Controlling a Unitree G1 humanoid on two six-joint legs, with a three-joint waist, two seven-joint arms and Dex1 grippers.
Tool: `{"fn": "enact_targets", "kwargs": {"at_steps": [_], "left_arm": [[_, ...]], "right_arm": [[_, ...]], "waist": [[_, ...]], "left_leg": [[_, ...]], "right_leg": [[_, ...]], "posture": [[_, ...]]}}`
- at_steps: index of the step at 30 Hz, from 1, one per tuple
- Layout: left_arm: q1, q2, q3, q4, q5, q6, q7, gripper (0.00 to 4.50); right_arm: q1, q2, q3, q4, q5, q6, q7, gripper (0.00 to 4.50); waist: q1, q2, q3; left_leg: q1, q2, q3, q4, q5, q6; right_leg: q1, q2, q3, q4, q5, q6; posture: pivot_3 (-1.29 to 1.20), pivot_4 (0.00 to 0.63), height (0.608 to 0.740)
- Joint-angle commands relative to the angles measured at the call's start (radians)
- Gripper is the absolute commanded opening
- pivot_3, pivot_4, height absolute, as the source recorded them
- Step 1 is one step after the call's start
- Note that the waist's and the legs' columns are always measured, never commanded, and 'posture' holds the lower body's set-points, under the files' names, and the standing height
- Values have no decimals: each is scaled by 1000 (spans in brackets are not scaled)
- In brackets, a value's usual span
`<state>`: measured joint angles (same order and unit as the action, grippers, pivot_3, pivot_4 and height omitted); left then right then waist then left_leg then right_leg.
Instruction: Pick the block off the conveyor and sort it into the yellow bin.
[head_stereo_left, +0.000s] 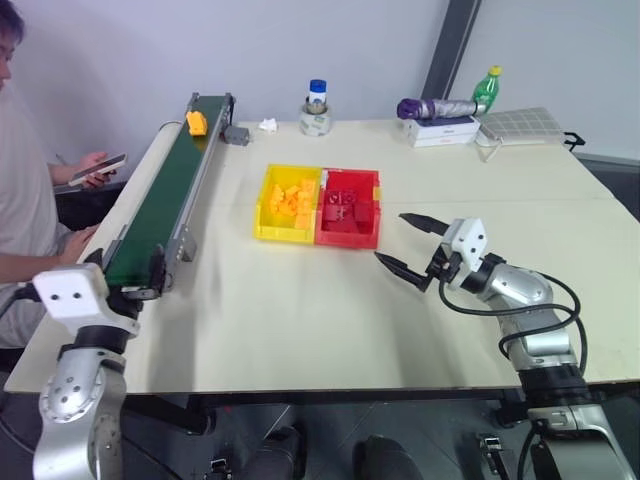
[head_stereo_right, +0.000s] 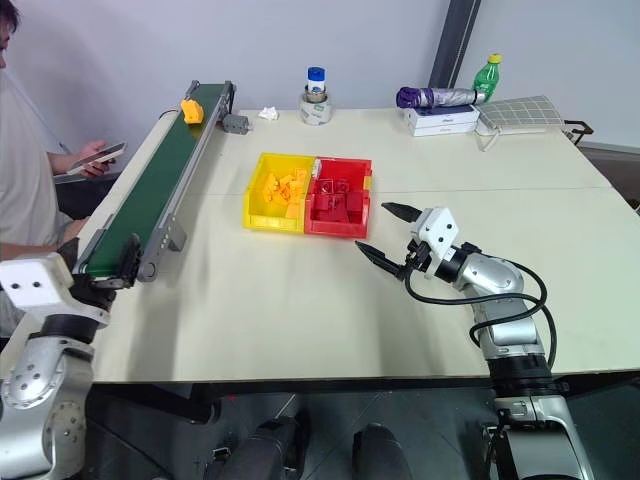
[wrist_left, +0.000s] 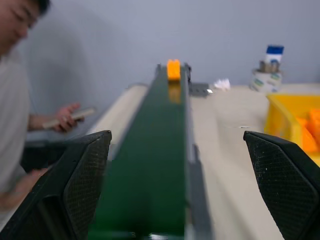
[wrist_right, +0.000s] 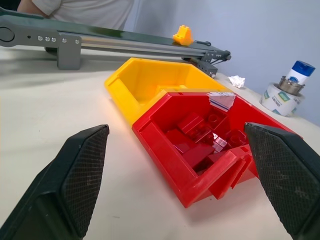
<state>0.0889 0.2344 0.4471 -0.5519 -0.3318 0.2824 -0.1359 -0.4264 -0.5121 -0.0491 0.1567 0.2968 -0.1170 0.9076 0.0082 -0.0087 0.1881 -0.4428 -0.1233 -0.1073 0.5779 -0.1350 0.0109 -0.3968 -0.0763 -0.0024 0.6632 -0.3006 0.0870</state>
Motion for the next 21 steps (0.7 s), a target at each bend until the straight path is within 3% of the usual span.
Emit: {"fn": "enact_targets", "kwargs": {"at_steps": [1, 13, 21], "left_arm": [[-1, 12, 39, -21, 20, -36, 33, 4463], [-95, 48, 35, 47, -21, 75, 65, 4463], [-322, 155, -20, 141, 27, 271, 125, 4463]], "right_arm": [[-14, -3, -14, -32, 8, -21, 0, 4500], [-18, -1, -10, -34, 7, -16, 0, 4500], [-30, 2, -5, -30, 4, -14, -1, 4500]], "waist": [[0, 0, 0], [4, 0, 0], [4, 0, 0]], "left_leg": [[0, 0, 0, 0, 0, 0], [0, 0, 0, 0, 0, 0], [0, 0, 0, 1, 0, 0]], "right_leg": [[0, 0, 0, 0, 0, 0], [0, 0, 0, 0, 0, 0], [0, 0, -1, 0, 0, 1]], "posture": [[0, 150, 740], [0, 150, 740], [0, 150, 740]]}}
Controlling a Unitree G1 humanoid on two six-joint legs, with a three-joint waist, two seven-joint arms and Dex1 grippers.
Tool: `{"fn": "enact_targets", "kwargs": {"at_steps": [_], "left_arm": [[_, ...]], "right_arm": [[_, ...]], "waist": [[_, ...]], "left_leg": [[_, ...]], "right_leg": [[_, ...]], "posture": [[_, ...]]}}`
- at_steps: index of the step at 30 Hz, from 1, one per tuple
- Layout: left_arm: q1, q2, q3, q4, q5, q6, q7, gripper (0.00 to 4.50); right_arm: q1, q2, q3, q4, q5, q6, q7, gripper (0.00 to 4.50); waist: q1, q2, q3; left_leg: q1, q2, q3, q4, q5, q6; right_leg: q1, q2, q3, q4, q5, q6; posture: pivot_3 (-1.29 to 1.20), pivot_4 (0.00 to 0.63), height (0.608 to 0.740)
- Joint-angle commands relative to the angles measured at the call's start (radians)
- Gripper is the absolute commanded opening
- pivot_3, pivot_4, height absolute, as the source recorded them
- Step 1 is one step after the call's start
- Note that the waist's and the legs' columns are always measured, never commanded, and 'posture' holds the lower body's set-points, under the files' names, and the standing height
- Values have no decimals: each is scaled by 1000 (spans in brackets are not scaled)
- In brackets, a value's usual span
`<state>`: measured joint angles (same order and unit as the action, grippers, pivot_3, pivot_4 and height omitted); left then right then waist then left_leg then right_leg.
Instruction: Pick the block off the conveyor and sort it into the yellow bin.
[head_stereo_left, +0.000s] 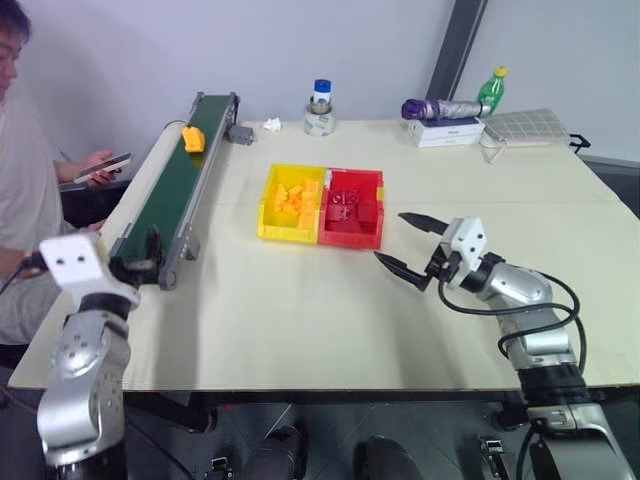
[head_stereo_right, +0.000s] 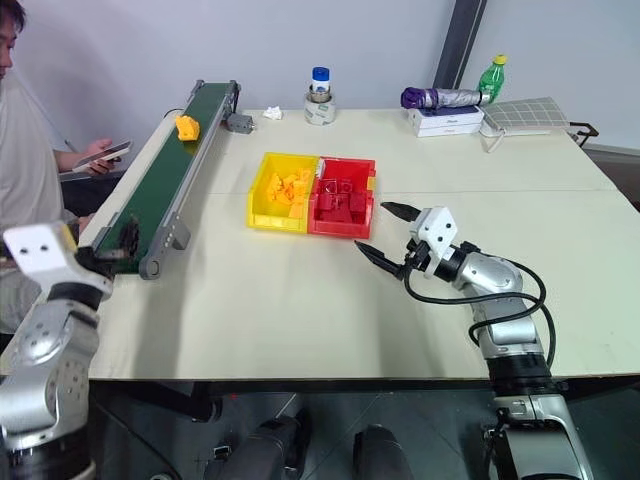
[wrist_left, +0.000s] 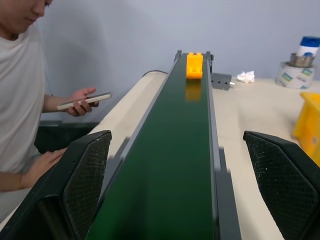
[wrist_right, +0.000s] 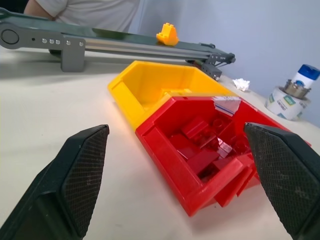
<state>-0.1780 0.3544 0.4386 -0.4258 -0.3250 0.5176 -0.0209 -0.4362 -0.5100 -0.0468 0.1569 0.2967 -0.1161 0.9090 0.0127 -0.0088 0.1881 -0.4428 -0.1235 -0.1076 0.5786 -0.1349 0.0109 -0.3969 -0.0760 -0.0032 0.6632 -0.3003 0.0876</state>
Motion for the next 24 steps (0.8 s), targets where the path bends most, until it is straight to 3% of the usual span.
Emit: {"fn": "enact_targets", "kwargs": {"at_steps": [1, 10, 24], "left_arm": [[-89, 52, -20, 44, 25, 53, 9, 4463], [-408, 150, -57, 410, 63, -19, -57, 4463], [-860, 269, -123, 1242, 97, -230, -316, 4463]], "right_arm": [[-21, 1, -7, -30, 5, -15, -3, 4500], [-25, 6, -1, -41, 1, -8, -11, 4500], [-32, 11, 4, -44, -5, -9, -18, 4500]], "waist": [[0, 0, 0], [0, 0, 0], [-5, -1, 1]], "left_leg": [[0, 0, 0, 0, 0, 0], [0, 0, 0, 0, 0, 0], [0, 0, 0, 0, 1, -1]], "right_leg": [[0, 0, 0, 0, 0, 0], [0, 1, 0, 0, 2, 4], [-1, 1, 0, 1, 3, 5]], "posture": [[0, 150, 740], [0, 150, 740], [0, 150, 740]]}}
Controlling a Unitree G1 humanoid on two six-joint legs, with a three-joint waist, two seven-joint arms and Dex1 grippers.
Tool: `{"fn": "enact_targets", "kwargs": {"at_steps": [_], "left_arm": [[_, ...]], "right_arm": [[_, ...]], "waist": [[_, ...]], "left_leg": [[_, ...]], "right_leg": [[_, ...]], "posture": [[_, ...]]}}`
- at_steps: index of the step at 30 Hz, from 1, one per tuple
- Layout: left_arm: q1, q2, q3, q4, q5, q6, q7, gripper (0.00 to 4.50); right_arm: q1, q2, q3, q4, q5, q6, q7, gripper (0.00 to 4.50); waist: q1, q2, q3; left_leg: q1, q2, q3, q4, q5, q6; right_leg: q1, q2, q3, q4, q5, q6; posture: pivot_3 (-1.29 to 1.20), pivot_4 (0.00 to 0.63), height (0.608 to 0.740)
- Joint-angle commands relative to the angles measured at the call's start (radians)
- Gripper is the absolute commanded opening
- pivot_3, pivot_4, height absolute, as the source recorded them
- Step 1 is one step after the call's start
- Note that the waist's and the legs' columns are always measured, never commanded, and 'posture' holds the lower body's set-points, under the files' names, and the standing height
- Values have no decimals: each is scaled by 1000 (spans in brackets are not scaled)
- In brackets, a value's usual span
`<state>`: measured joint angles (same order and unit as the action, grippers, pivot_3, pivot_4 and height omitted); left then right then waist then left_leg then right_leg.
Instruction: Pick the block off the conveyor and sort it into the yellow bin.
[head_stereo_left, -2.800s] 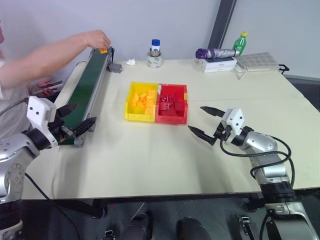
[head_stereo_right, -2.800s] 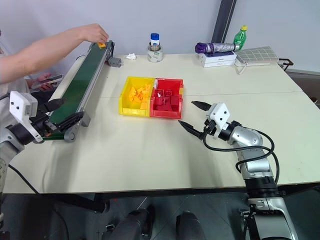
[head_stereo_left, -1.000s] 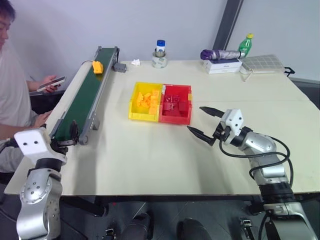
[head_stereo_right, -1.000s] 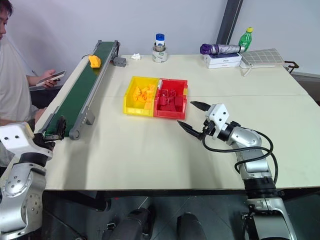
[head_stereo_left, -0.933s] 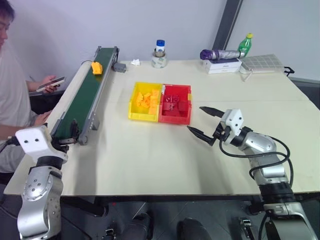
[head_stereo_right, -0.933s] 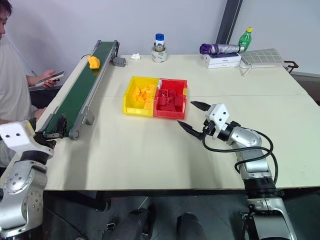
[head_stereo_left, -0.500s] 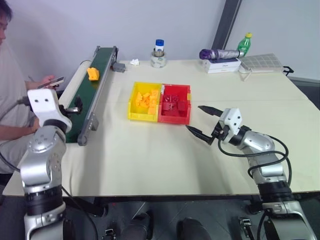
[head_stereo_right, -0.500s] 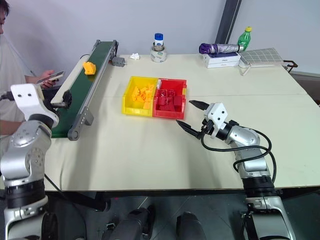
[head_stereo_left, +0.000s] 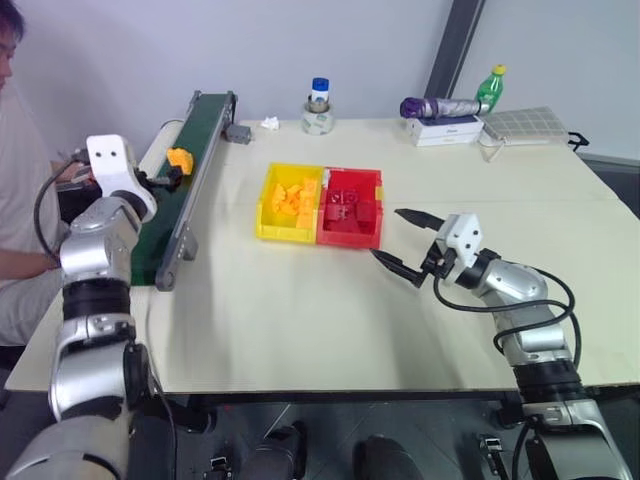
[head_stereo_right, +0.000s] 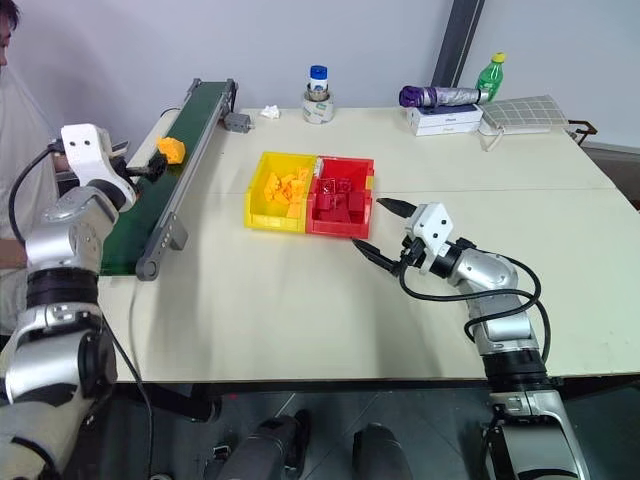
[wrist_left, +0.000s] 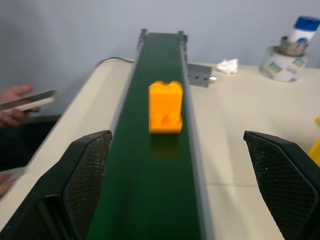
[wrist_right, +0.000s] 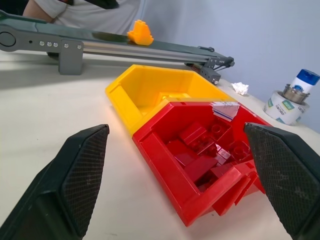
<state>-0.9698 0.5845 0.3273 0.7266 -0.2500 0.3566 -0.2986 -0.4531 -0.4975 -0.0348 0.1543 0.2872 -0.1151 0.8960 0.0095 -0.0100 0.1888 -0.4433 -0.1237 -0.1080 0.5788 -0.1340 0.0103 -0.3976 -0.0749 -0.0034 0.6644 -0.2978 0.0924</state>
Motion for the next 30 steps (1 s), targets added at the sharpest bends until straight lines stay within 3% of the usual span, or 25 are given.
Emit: {"fn": "enact_targets", "kwargs": {"at_steps": [1, 8, 18, 25, 30], "left_arm": [[-89, 42, -18, 130, 29, -85, -50, 4463], [-161, 46, -35, 313, 70, -182, -25, 4463], [-109, 11, -57, 343, 82, -177, -35, 4463], [-103, -14, -29, 243, 45, -202, -21, 1306], [-112, -116, -68, 22, -25, -153, -151, 1349]], "right_arm": [[-14, -2, -7, -42, 4, -11, -5, 4500], [-9, -3, -8, -51, 6, -5, -9, 4500], [6, -6, -10, -67, 7, 2, -16, 4500], [10, -9, -11, -70, 6, 6, -17, 4500], [8, -9, -11, -66, 6, 6, -16, 4500]], "waist": [[-3, 0, 0], [-6, 0, 0], [-6, 0, 0], [-6, 0, 0], [5, 0, 0]], "left_leg": [[0, 0, 0, 0, 0, 0], [0, 0, 0, 0, 0, 0], [0, 0, 0, 0, 0, 1], [0, 0, 0, 0, 1, 1], [0, -1, 0, 2, 0, 0]], "right_leg": [[0, 0, 0, 0, 0, 0], [0, 0, 0, 1, 0, 1], [0, 0, 0, 1, 1, 1], [0, 0, 0, 1, 1, 1], [1, 0, 0, 1, 1, 2]], "posture": [[0, 150, 740], [0, 150, 740], [0, 150, 740], [0, 150, 740], [0, 150, 740]]}}
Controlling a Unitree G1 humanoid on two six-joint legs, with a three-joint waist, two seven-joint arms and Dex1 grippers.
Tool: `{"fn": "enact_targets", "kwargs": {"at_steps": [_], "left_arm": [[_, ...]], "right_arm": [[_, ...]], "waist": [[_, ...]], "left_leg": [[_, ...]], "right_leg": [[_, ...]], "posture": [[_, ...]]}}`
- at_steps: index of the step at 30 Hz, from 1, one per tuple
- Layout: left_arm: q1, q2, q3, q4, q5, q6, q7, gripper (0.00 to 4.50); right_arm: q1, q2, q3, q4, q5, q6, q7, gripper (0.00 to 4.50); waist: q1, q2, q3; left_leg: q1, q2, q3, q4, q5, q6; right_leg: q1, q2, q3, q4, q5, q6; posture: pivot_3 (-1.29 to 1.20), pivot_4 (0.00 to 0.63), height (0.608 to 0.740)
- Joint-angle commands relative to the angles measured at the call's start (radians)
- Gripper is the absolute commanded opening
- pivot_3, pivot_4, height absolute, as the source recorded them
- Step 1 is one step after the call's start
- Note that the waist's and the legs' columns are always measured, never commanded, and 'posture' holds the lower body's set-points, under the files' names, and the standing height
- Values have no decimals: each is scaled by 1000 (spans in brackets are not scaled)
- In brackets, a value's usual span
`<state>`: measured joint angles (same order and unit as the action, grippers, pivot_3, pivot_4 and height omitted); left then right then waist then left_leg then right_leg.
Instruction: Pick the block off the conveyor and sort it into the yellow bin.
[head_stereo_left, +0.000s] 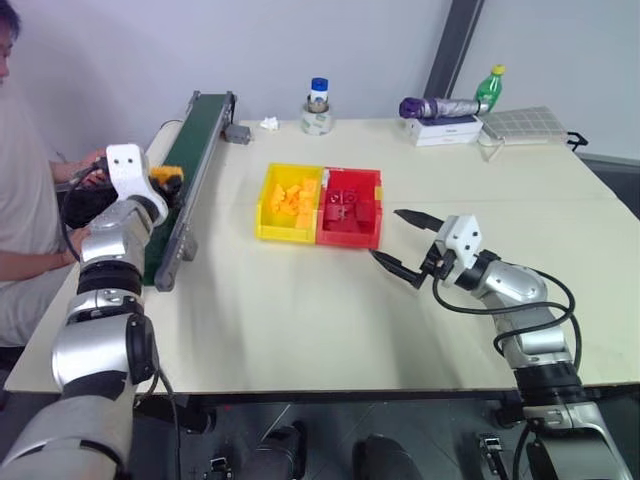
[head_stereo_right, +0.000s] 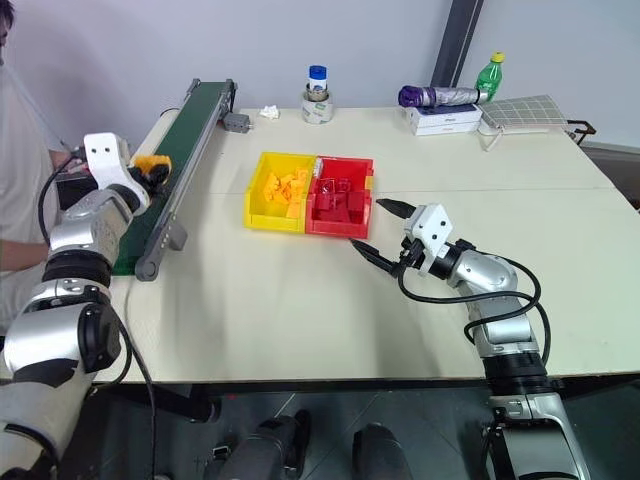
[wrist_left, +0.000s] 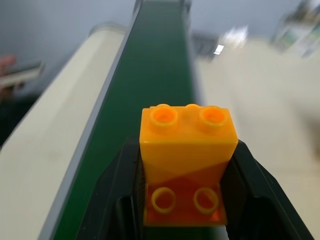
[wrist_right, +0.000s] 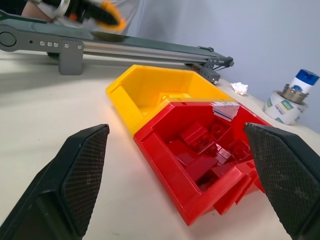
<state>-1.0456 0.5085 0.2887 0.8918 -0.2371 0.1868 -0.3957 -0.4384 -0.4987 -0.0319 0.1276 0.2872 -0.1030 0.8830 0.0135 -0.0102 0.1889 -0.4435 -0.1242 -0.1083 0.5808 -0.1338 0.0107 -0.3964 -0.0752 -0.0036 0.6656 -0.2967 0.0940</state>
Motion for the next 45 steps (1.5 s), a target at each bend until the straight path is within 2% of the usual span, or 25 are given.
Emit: {"fn": "enact_targets", "kwargs": {"at_steps": [1, 3, 7, 10, 14, 16, 18, 20, 21, 22, 26, 31, 35, 38, 41, 45], "left_arm": [[-40, -70, -33, -180, -54, 41, -59, 1349], [-49, -123, -71, -206, -32, 45, -52, 1349], [-96, -217, -114, -103, 10, 6, -14, 1349], [-132, -259, -126, -12, 30, -47, 2, 1349], [-155, -266, -143, 86, 78, -92, 43, 1349], [-162, -268, -136, 114, 71, -99, 34, 2364], [-168, -274, -138, 121, 75, -139, 27, 3078], [-173, -275, -145, 123, 81, -153, 22, 4110], [-174, -276, -136, 115, 66, -147, 5, 4478], [-172, -274, -133, 102, 61, -154, -6, 4478], [-98, -221, -151, -57, 70, -71, -42, 4478], [192, -90, -134, -683, -65, 282, -139, 4478], [451, 43, -107, -1065, -174, 430, -234, 4478], [571, 104, -34, -1185, -279, 501, -284, 4478], [694, 165, 43, -1221, -306, 534, -297, 4478], [936, 205, 190, -1211, -309, 423, -380, 4478]], "right_arm": [[-9, -7, -13, -38, 6, -6, -3, 4500], [-12, -4, -10, -35, 4, -7, -5, 4500], [-14, 2, -5, -35, 1, -9, -10, 4500], [-8, 1, -8, -43, -1, -11, -18, 4500], [19, -8, -20, -64, 1, -7, -31, 4500], [36, -13, -24, -78, 0, -5, -38, 4500], [50, -16, -27, -90, 1, -1, -46, 4500], [56, -17, -27, -97, 1, 2, -50, 4500], [57, -16, -27, -100, 2, 3, -52, 4500], [58, -16, -27, -101, 2, 5, -54, 4500], [53, -18, -28, -96, 4, 2, -57, 4500], [50, -20, -27, -80, 7, -5, -46, 4500], [29, -19, -23, -65, 10, -4, -35, 4500], [11, -14, -18, -50, 10, -9, -27, 4500], [0, -10, -16, -37, 9, -15, -21, 4500], [-5, -10, -13, -21, 11, -20, -2, 4500]], "waist": [[1, 0, 0], [-1, 0, 0], [-10, 0, 0], [-19, 0, 0], [-29, 0, 0], [-27, 0, 0], [-26, 0, 0], [-25, 0, 0], [-25, 0, 0], [-24, 0, 0], [-26, 0, 0], [-53, 1, 0], [-53, 1, 0], [-46, 1, -1], [-33, 2, -1], [-30, 3, -1]], "left_leg": [[0, 0, 0, 1, 0, 0], [0, -1, 0, 2, 0, 0], [0, 0, 0, 3, 0, 1], [0, 0, 0, 3, 1, 2], [0, 0, 0, 2, 1, 2], [0, 0, 0, 2, 1, 2], [0, 0, 0, 2, 1, 2], [0, 0, 0, 3, 1, 2], [0, 0, 0, 3, 1, 2], [0, 0, 0, 3, 1, 2], [0, 0, 0, 3, 1, 2], [1, 0, 0, -1, 1, 2], [0, 1, 0, 0, 2, 2], [2, 1, -1, 0, 0, -1], [3, 1, -1, 0, 0, -1], [3, 2, -1, -1, 0, -1]], "right_leg": [[1, 0, 0, 0, 0, 0], [1, 0, 0, 0, 1, 1], [1, 0, 0, 0, 1, 2], [1, 0, 0, 1, 1, 2], [0, 0, 0, 1, 1, 2], [0, 0, 0, 1, 1, 2], [0, 0, 0, 1, 1, 2], [1, 0, 0, 1, 1, 2], [1, 0, 0, 1, 1, 2], [1, 0, 0, 1, 1, 2], [1, 0, 0, 1, 1, 2], [-2, 1, 2, 2, 1, 1], [-2, 2, 3, 2, 1, 1], [0, 2, 2, 2, 1, -1], [0, 2, 2, 1, 0, -4], [-3, 2, 4, 0, -1, -5]], "posture": [[0, 150, 740], [0, 150, 740], [0, 150, 740], [0, 150, 740], [0, 150, 740], [0, 150, 740], [0, 150, 740], [0, 150, 740], [0, 150, 740], [0, 150, 740], [0, 150, 740], [0, 150, 740], [0, 150, 740], [0, 150, 740], [0, 150, 740], [0, 150, 740]]}}
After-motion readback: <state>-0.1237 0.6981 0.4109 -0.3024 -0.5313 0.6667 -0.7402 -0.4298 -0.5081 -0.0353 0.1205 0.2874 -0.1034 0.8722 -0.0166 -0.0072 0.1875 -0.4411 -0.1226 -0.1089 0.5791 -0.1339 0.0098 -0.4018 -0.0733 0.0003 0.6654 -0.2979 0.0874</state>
